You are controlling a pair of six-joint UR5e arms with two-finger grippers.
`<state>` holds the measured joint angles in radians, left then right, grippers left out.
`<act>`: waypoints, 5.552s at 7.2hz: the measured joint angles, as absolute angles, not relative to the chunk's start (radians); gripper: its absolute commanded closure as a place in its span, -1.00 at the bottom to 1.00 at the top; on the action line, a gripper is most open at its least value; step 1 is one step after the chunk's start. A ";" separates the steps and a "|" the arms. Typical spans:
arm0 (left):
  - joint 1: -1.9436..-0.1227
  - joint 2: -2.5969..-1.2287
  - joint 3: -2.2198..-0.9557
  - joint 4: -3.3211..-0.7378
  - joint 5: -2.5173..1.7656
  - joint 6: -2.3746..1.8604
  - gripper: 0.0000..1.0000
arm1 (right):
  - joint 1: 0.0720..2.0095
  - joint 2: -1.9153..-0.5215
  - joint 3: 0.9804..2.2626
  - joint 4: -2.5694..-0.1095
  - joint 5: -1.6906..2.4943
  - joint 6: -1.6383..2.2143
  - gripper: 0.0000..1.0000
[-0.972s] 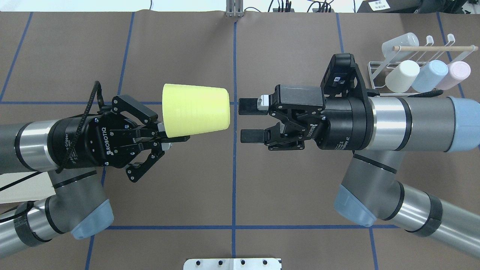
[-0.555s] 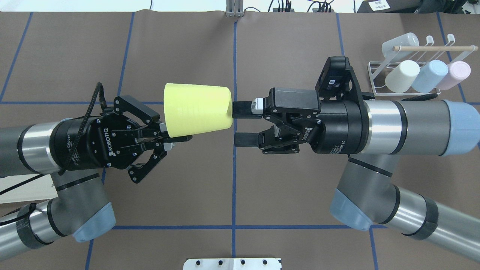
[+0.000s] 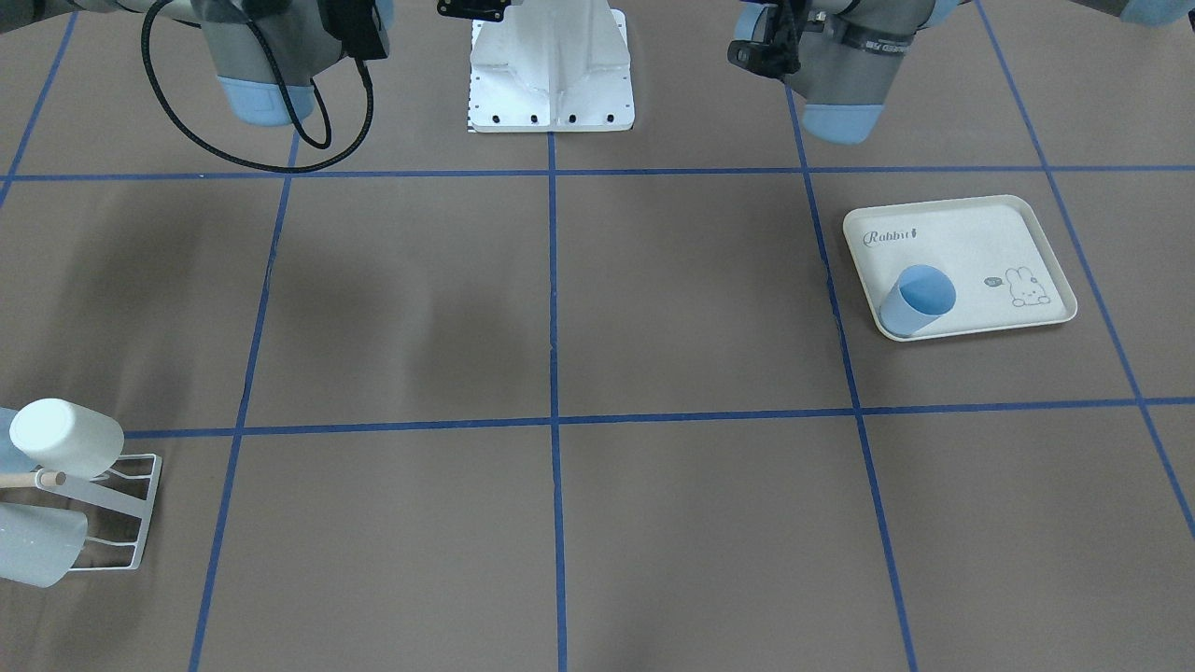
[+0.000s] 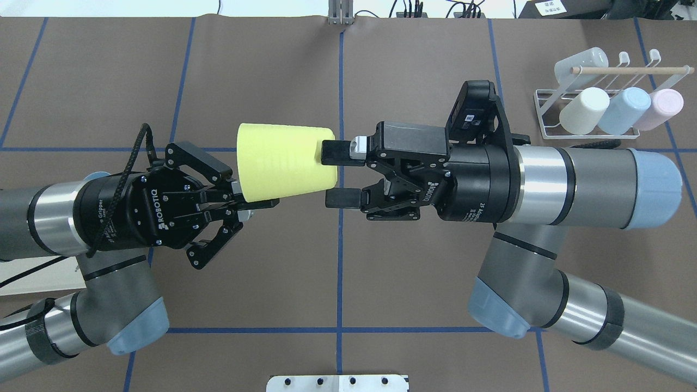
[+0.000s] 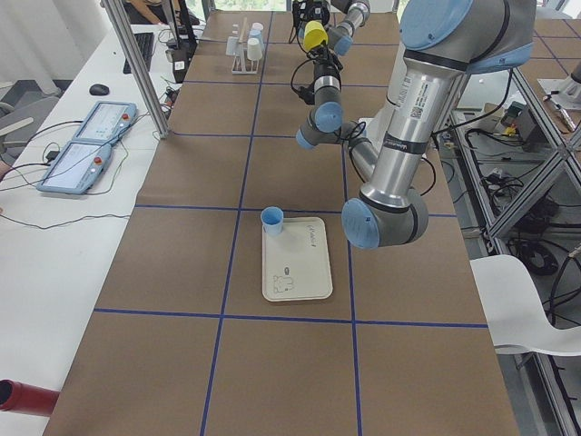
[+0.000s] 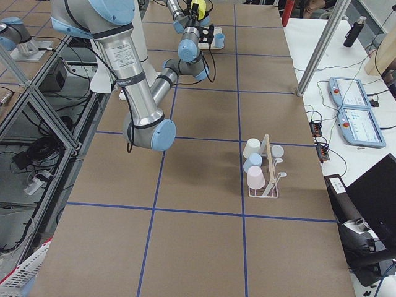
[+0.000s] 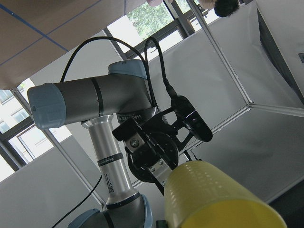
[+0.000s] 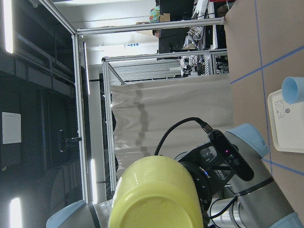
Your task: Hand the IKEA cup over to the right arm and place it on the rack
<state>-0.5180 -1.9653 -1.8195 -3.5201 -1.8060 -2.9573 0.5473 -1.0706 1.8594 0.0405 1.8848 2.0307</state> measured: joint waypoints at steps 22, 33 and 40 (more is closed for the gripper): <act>-0.661 -1.804 -1.786 -3.370 -1.805 -2.344 -1.00 | 0.753 -1.182 1.848 -0.298 1.670 1.684 0.34; -0.758 -1.799 -1.743 -3.008 -1.804 -2.051 -1.00 | 1.438 -0.931 1.191 -1.275 2.244 0.349 0.34; -0.757 -1.802 -1.732 -3.011 -1.801 -2.051 -1.00 | 1.429 -1.020 1.159 -1.311 2.349 0.321 0.34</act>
